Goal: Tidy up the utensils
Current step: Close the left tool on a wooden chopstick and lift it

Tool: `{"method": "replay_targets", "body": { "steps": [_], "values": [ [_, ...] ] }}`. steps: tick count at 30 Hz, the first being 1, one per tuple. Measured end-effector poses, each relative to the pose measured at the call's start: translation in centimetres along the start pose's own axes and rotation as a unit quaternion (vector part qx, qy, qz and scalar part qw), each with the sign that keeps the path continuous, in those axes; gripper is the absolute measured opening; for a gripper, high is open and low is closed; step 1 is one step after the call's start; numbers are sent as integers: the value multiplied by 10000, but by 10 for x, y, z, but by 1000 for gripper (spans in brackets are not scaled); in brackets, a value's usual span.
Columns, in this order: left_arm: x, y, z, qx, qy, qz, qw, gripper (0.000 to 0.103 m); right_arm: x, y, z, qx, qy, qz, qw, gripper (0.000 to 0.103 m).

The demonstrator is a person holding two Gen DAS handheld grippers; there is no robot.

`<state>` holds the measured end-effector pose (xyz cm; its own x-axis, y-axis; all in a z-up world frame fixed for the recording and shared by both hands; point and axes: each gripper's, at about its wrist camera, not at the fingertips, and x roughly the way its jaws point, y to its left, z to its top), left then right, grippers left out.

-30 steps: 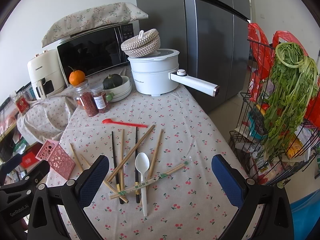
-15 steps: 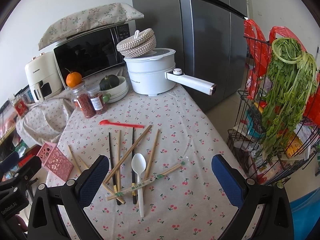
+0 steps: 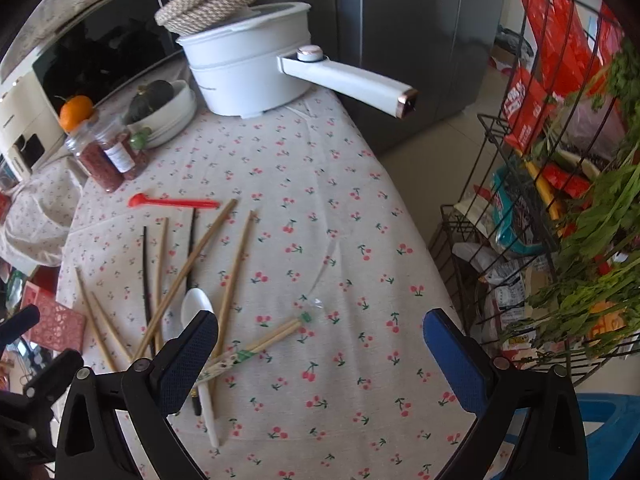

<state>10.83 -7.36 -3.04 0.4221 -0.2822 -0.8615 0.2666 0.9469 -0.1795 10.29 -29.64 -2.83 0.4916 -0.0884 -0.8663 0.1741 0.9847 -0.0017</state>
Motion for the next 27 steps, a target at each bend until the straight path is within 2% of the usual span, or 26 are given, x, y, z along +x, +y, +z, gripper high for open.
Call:
{"method": "replay_targets", "body": {
  "steps": [1, 2, 3, 4, 5, 7, 9, 14, 18, 21, 23, 25, 27],
  "values": [
    [12, 0, 7, -50, 150, -50, 9999, 89, 9, -6, 0, 97, 209, 99, 9997, 103],
    [23, 0, 12, -119, 344, -154, 9992, 76, 17, -11, 0, 188, 402, 259, 9987, 103],
    [39, 0, 19, -141, 550, -187, 9982, 68, 21, -15, 1, 261, 507, 430, 9974, 102],
    [52, 0, 25, -189, 691, -256, 9971, 53, 24, -18, 2, 315, 557, 533, 9965, 102],
    [65, 0, 30, -219, 830, -247, 9960, 43, 26, -20, 4, 339, 575, 527, 9964, 102],
    [85, -3, 41, -198, 909, -127, 9956, 37, 31, -19, 8, 216, 554, 297, 9978, 102],
    [99, -8, 50, -73, 928, -61, 9956, 36, 36, -18, 11, 83, 586, 122, 9982, 99],
    [135, -20, 66, 173, 1183, 192, 9926, 25, 49, -28, 16, 313, 822, 311, 9956, 93],
    [156, -27, 72, 383, 1394, 360, 9888, 23, 56, -34, 19, 424, 908, 405, 9941, 92],
    [163, -31, 78, 455, 1480, 462, 9869, 21, 60, -36, 20, 461, 971, 420, 9933, 92],
    [162, -33, 80, 454, 1511, 486, 9863, 12, 62, -38, 20, 486, 1002, 412, 9929, 92],
    [161, -35, 82, 498, 1500, 471, 9863, 10, 64, -40, 19, 590, 1081, 434, 9914, 92],
    [150, -32, 80, 550, 1353, 373, 9886, 10, 66, -43, 20, 765, 1162, 629, 9883, 92]
  ]
}}
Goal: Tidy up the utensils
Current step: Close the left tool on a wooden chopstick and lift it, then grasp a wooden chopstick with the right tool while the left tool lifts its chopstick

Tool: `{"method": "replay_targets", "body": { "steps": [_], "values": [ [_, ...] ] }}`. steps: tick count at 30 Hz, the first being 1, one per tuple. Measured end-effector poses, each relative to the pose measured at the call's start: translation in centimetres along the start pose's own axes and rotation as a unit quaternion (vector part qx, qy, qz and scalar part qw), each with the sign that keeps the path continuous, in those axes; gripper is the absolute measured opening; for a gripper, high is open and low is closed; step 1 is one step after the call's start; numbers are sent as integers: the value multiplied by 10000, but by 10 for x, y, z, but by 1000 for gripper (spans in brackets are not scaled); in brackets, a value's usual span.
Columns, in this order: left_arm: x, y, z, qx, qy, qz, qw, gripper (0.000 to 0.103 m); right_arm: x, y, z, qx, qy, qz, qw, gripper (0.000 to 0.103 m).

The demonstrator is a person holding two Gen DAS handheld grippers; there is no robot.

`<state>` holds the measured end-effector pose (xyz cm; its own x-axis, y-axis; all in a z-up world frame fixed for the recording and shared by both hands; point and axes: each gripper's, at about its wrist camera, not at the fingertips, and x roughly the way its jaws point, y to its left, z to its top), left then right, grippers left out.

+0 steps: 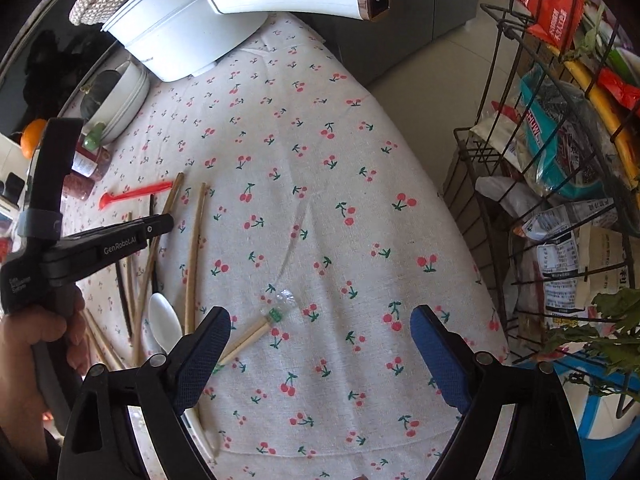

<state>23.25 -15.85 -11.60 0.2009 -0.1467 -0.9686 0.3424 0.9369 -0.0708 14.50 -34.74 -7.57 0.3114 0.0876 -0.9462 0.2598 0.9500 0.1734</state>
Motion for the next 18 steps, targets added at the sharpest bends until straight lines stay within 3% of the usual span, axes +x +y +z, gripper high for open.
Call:
{"method": "replay_targets", "body": {
  "steps": [5, 11, 15, 18],
  "values": [
    [-57, 7, -35, 75, -582, -322, 9978, 10, 6, 8, 1, 147, 179, 398, 9989, 91],
    [-132, 40, -105, -97, -1488, -564, 9872, 10, 18, 36, 3, 51, 206, 721, 9972, 68],
    [-144, 61, -127, -356, -2050, -516, 9767, 10, 27, 56, 8, -49, 131, 1031, 9946, 59],
    [-151, 71, -142, -448, -2235, -546, 9721, 10, 37, 71, 13, -296, 12, 816, 9962, 49]
  ]
}}
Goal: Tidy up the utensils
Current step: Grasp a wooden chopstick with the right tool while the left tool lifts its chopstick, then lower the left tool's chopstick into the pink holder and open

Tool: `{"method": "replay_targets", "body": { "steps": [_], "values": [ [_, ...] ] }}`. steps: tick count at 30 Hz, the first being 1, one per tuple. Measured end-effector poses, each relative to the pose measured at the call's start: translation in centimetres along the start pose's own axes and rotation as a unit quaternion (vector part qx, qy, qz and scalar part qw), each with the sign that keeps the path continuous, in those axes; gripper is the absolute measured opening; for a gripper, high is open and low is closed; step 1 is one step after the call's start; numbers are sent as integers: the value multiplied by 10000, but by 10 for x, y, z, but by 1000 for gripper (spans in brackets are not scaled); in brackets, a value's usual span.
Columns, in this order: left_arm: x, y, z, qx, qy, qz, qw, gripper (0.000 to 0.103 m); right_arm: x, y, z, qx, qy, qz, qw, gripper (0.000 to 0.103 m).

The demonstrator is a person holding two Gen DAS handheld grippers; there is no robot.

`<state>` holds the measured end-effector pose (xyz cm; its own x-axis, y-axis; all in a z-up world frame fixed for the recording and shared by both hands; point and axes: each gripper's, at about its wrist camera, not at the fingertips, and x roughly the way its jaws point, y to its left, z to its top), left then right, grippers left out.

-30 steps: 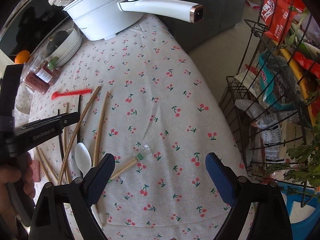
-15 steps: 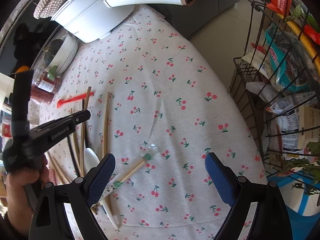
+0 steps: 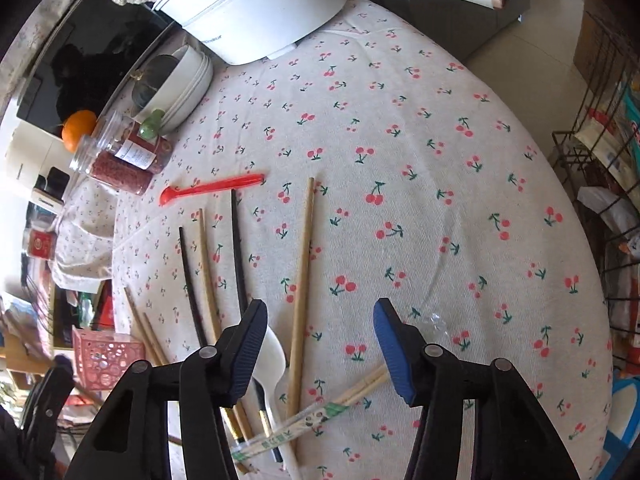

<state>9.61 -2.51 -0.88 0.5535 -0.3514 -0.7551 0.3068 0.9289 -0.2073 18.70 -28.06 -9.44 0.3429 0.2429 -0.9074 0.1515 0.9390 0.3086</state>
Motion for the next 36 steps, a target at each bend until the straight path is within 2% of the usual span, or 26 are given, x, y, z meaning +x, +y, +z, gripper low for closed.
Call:
{"method": "replay_targets", "body": {
  "steps": [3, 10, 14, 15, 21, 30, 36],
  "values": [
    [-8, 8, -6, -51, -82, -102, 9999, 10, 15, 8, 2, -183, -1, -181, 9997, 37],
    [-18, 25, -19, -213, -178, -270, 9993, 10, 36, 31, 0, -741, -91, -994, 9922, 31],
    [-22, 30, -24, -276, -211, -351, 9988, 10, 43, 48, -6, -1159, -100, -1576, 9806, 11],
    [-24, 30, -26, -266, -231, -355, 9987, 10, 44, 51, -7, -1225, -97, -1584, 9797, 11],
    [-33, 41, -33, -329, -290, -349, 9984, 10, 36, 42, -2, -911, -67, -1117, 9895, 7],
    [-59, 44, -34, -143, -671, -191, 9975, 10, -39, 58, -11, -1250, -1116, -548, 9843, 7],
    [-89, 45, -29, -109, -1173, -216, 9928, 10, -85, 86, -41, -1673, -1826, -245, 9685, 7]
  ]
}}
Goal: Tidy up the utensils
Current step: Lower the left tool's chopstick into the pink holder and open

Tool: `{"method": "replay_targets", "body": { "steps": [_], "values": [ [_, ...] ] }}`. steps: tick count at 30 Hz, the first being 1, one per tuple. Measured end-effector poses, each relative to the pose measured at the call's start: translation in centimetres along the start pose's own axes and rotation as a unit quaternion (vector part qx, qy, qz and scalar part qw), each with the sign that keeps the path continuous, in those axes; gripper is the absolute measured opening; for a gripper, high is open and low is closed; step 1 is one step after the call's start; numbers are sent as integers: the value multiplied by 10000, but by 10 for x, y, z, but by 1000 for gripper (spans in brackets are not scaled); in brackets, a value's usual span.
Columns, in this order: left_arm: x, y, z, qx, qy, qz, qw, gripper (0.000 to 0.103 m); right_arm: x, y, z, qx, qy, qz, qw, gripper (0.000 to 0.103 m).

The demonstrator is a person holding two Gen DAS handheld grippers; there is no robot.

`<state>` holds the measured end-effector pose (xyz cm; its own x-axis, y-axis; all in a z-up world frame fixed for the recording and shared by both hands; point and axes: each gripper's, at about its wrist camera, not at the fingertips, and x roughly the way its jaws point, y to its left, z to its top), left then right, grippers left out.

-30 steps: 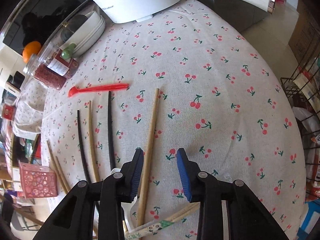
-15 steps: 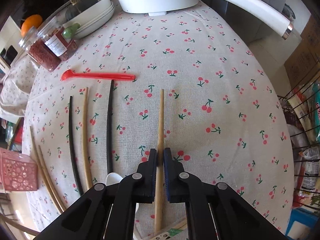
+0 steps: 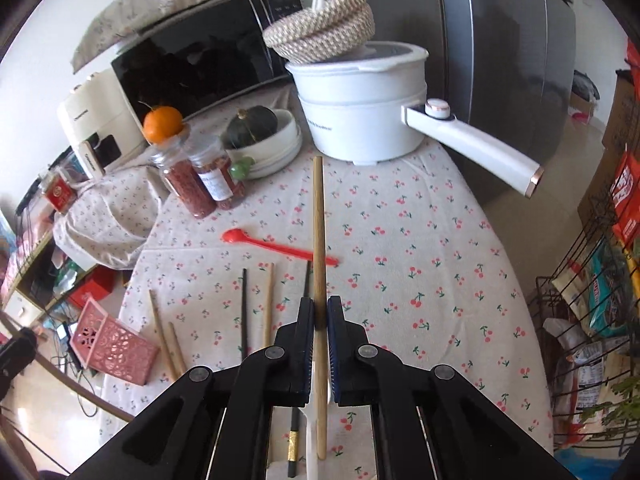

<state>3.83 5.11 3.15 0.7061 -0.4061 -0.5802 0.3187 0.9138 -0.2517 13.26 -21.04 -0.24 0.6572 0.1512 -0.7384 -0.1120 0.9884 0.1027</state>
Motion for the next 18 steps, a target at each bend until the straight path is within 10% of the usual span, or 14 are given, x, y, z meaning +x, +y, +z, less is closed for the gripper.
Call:
{"method": "replay_targets", "body": {
  "steps": [10, 18],
  "values": [
    [-55, 29, 24, -220, -1079, 469, 9928, 10, -64, 52, 7, -422, -1133, 418, 9918, 7],
    [-53, 65, 26, -546, -1202, 1014, 9861, 10, -89, 89, 15, -146, -1714, 1302, 9764, 7]
  ]
}}
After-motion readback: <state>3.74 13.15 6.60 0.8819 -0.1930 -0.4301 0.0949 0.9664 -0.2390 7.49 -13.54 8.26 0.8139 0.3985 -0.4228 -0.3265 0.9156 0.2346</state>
